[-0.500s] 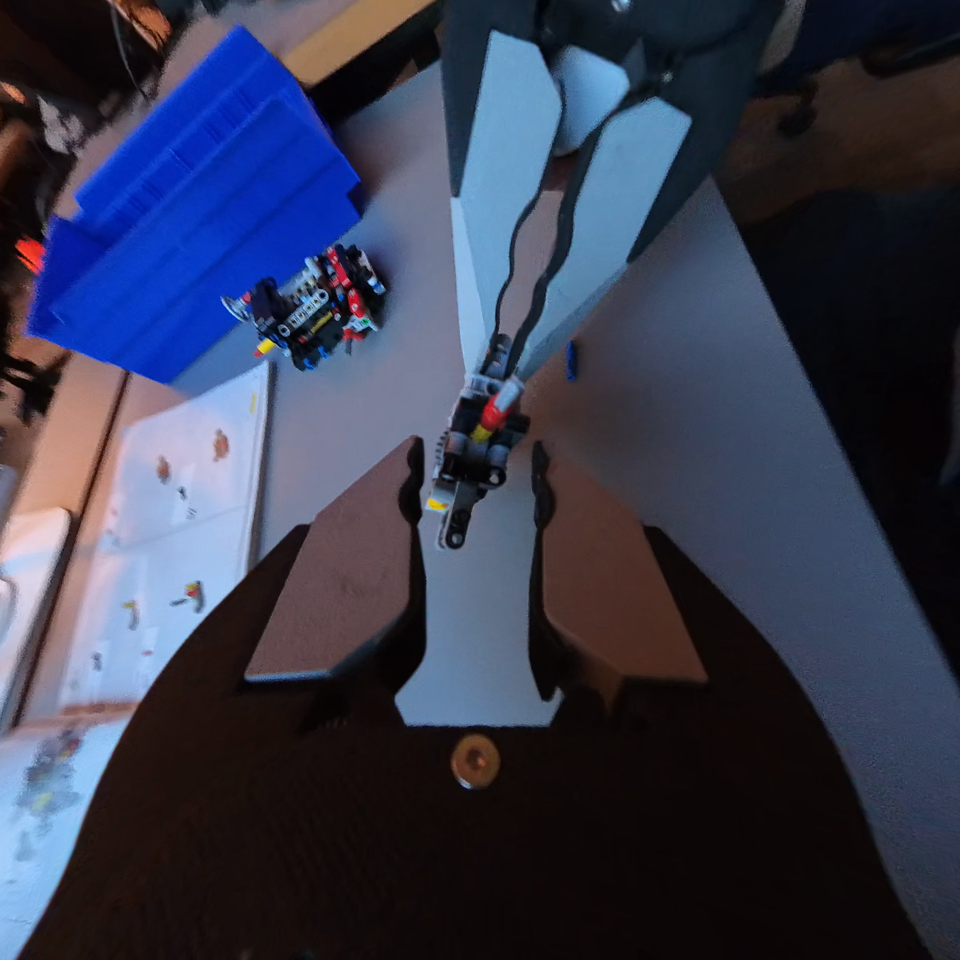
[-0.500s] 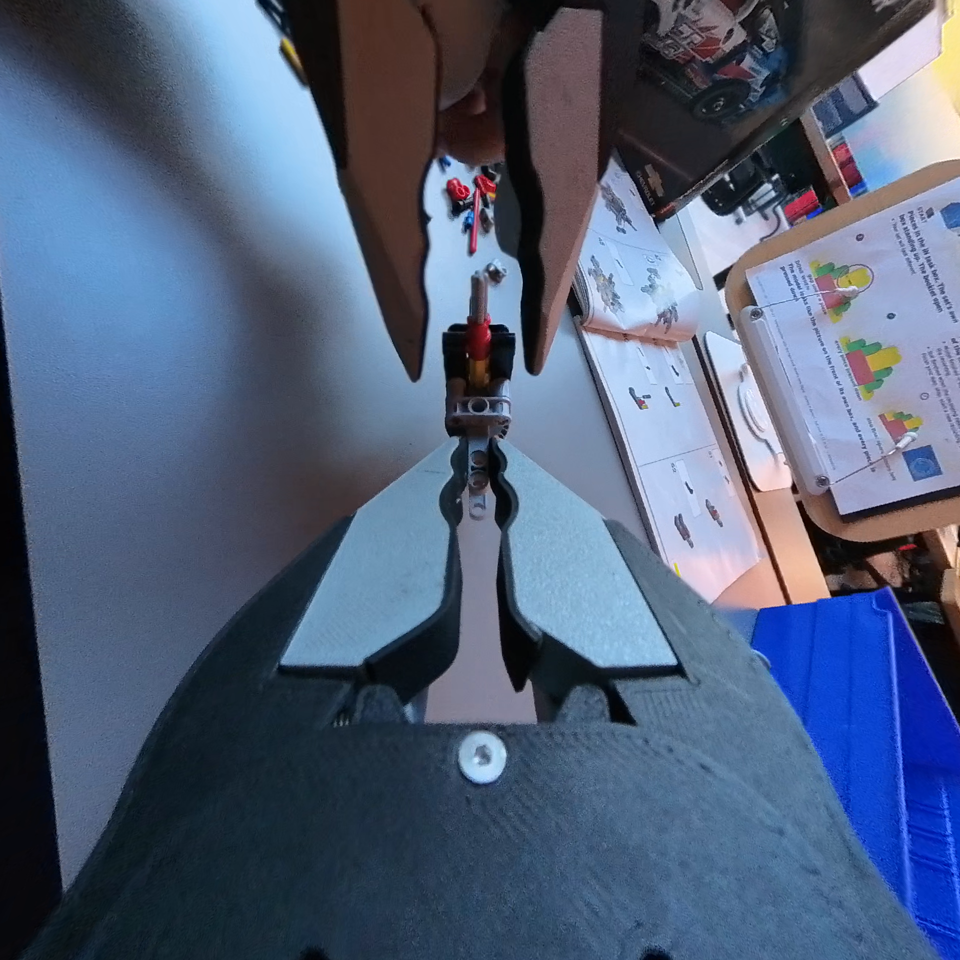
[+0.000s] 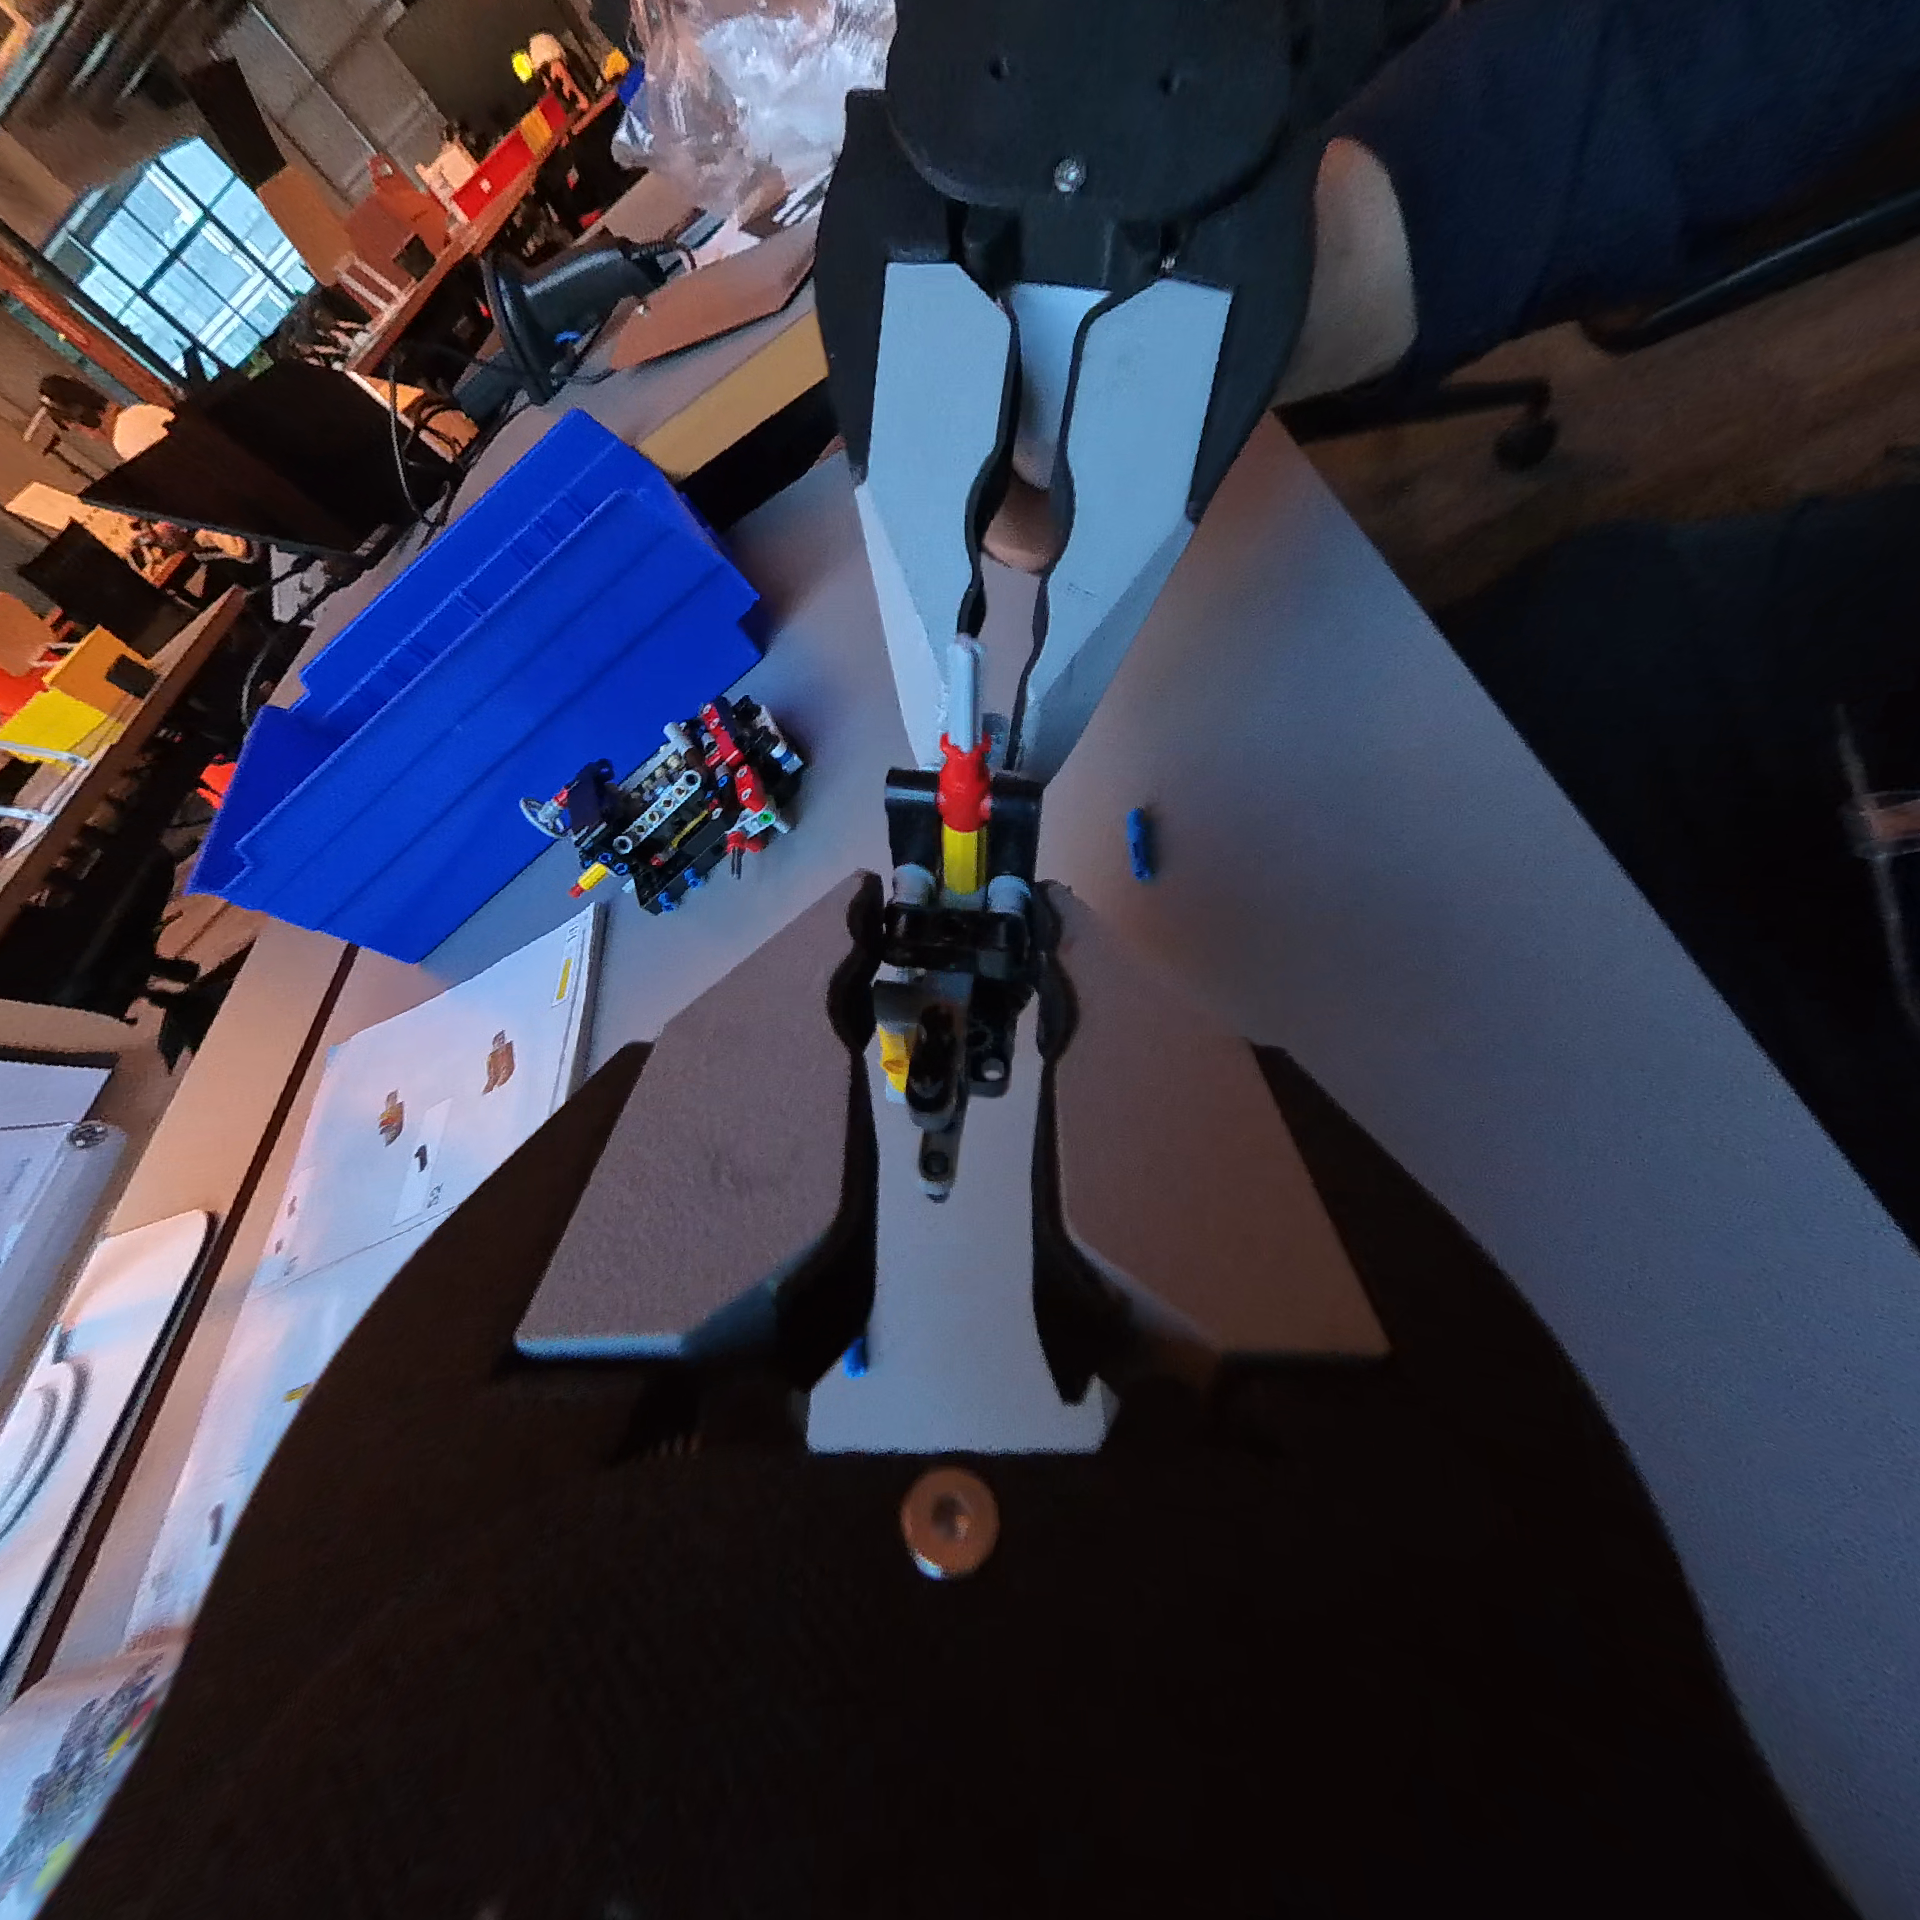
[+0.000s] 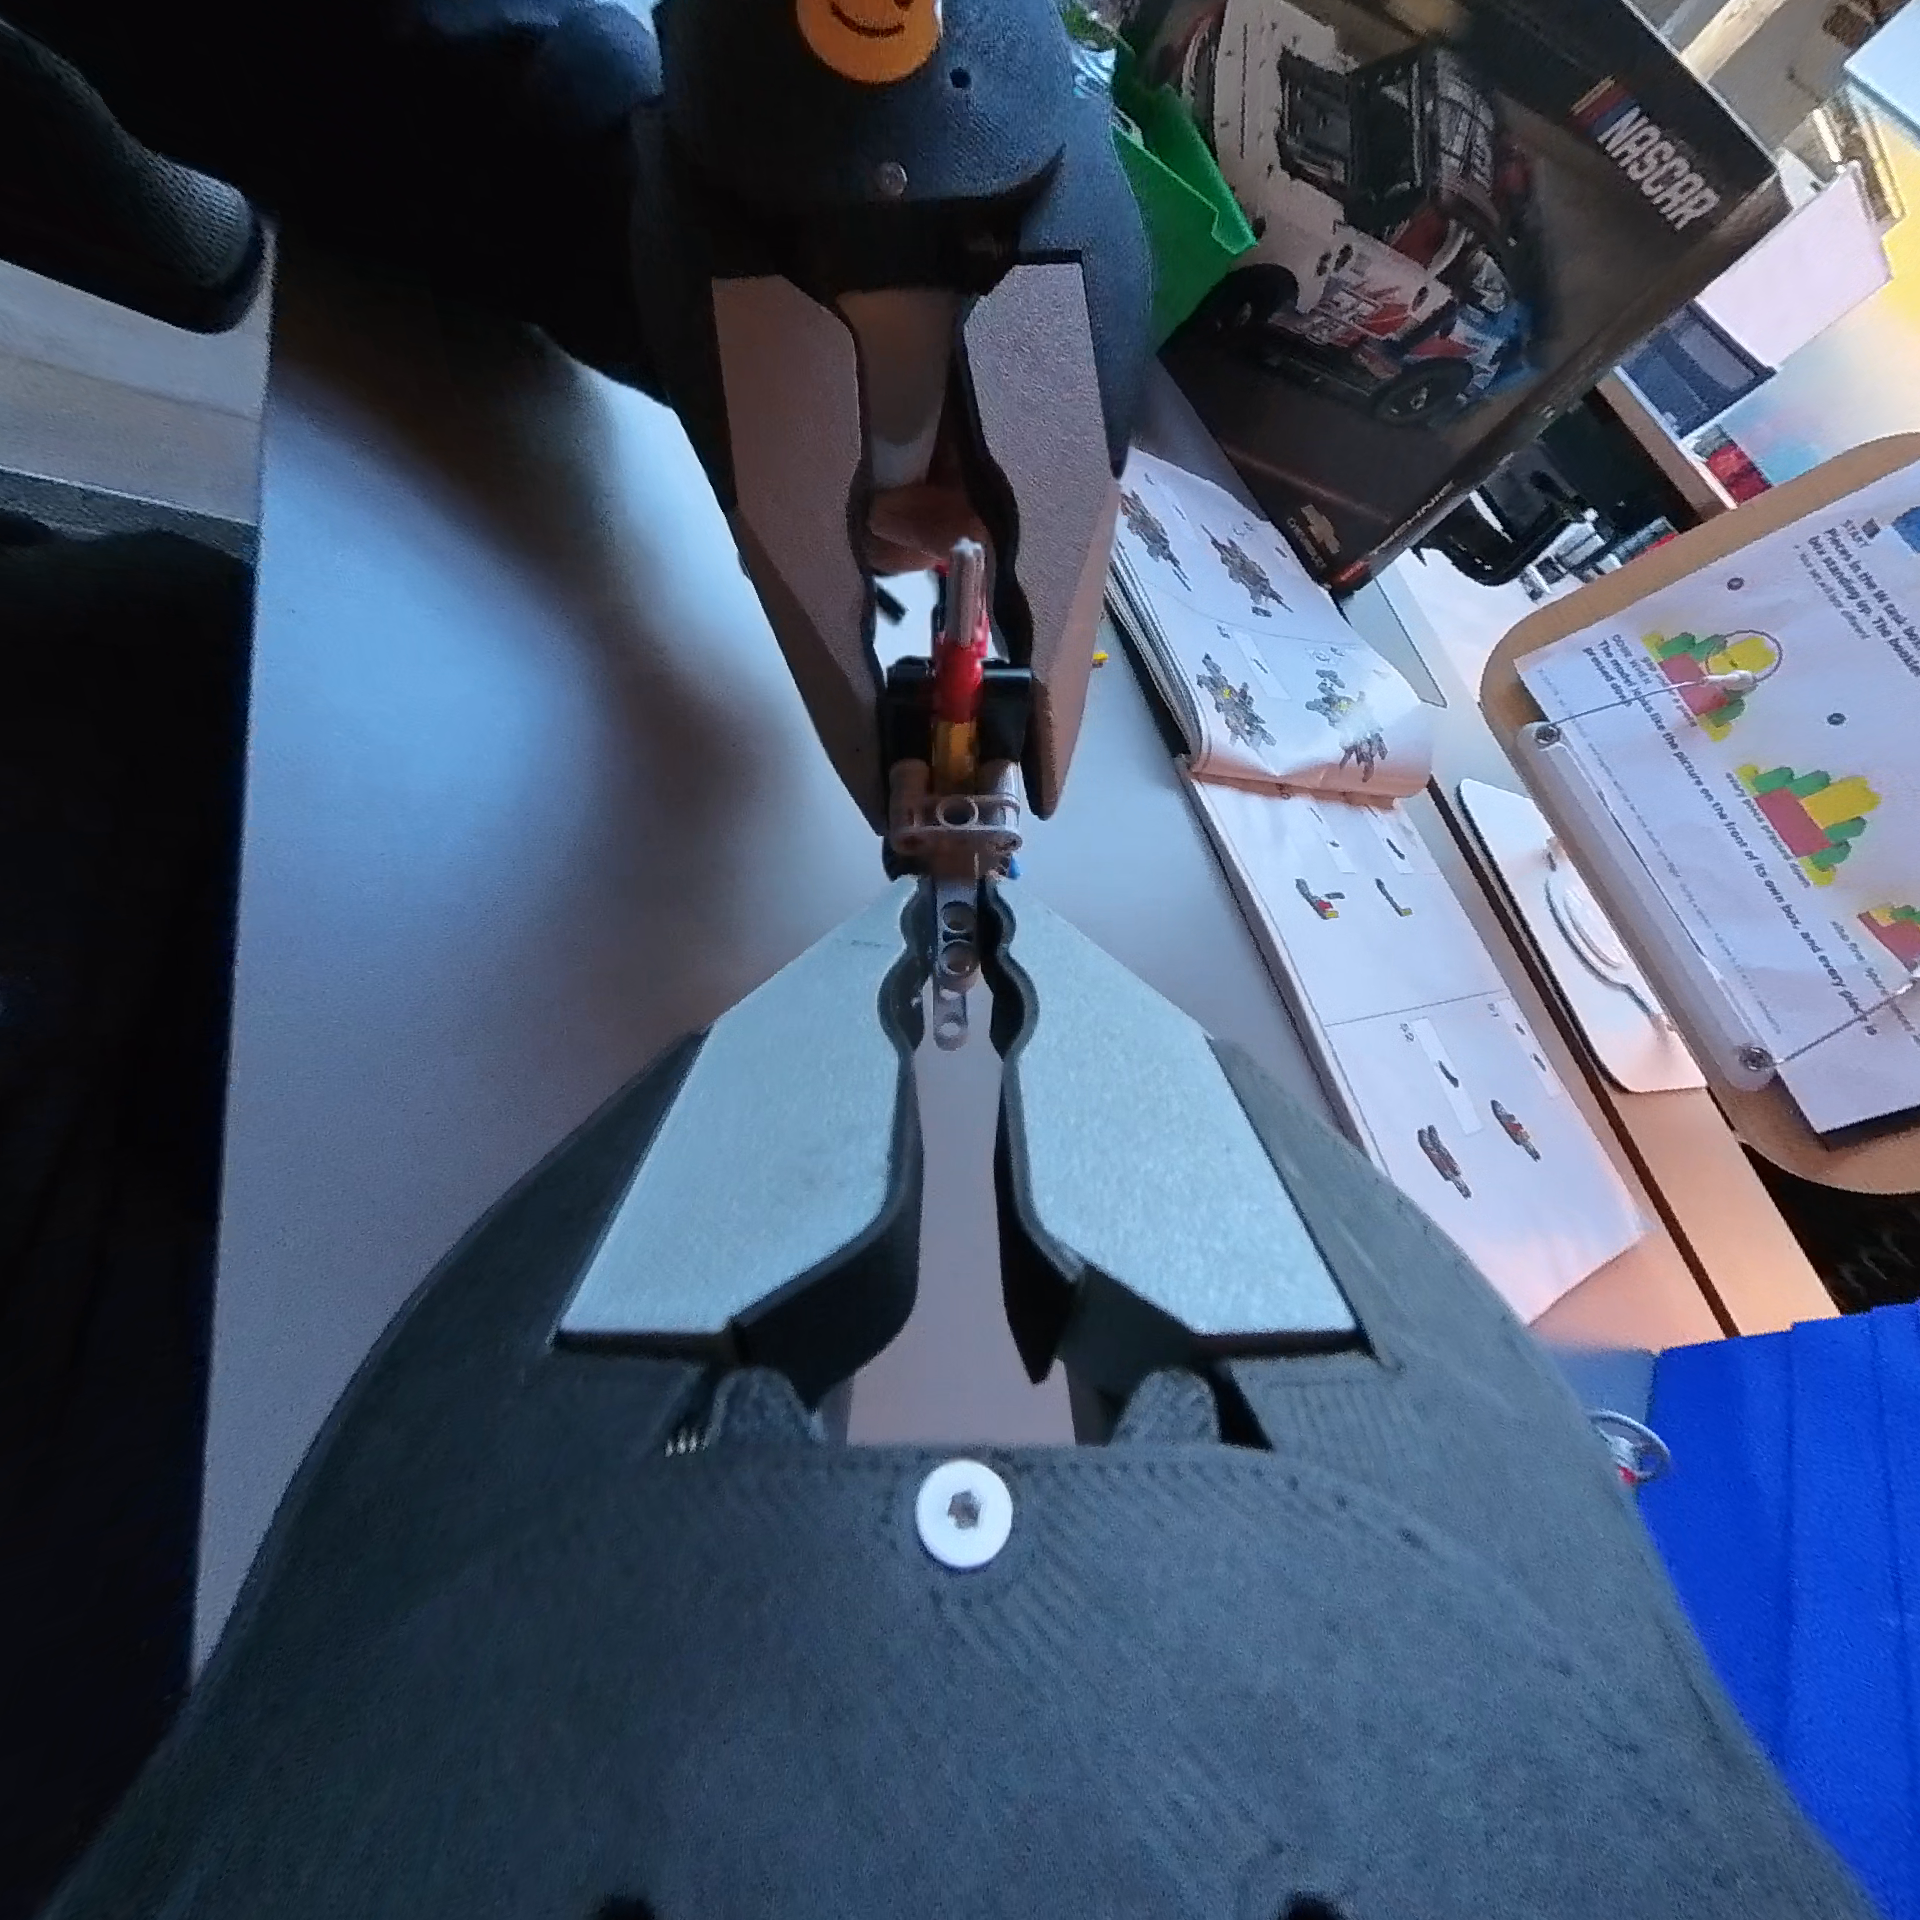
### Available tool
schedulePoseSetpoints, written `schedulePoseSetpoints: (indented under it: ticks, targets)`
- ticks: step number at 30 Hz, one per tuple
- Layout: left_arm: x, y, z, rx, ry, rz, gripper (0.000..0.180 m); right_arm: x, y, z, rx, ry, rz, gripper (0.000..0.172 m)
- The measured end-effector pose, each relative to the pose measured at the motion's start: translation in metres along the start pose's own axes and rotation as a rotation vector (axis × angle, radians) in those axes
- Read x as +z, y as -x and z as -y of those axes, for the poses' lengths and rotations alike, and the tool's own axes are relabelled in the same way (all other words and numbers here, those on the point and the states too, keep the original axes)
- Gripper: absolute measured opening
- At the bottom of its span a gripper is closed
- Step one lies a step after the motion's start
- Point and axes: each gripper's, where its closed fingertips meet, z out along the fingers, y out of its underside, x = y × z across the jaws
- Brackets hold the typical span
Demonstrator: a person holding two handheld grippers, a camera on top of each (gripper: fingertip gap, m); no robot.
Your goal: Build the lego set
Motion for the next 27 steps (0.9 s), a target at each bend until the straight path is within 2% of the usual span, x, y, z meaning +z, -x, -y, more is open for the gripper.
schedulePoseSetpoints:
  ticks: [7, 10, 19, 24, 27]
  targets:
    - [-0.012, -0.003, 0.010, -0.117, -0.132, -0.035, 0.031, -0.003, 0.006, 0.012, 0.044, -0.051, 0.040, 0.005]
    - [-0.018, -0.004, 0.011, -0.144, -0.156, -0.039, 0.024, -0.003, 0.006, 0.013, 0.046, -0.056, 0.039, 0.004]
    - [-0.016, -0.007, 0.017, -0.146, -0.152, -0.033, 0.023, 0.000, 0.005, 0.003, 0.066, -0.019, 0.037, 0.005]
    - [-0.009, -0.005, 0.003, -0.133, -0.082, -0.005, 0.023, -0.005, 0.001, -0.011, 0.118, 0.047, 0.030, 0.010]
    - [-0.008, 0.001, -0.006, -0.107, -0.024, 0.039, 0.023, -0.019, 0.007, -0.029, 0.198, 0.093, 0.094, 0.010]
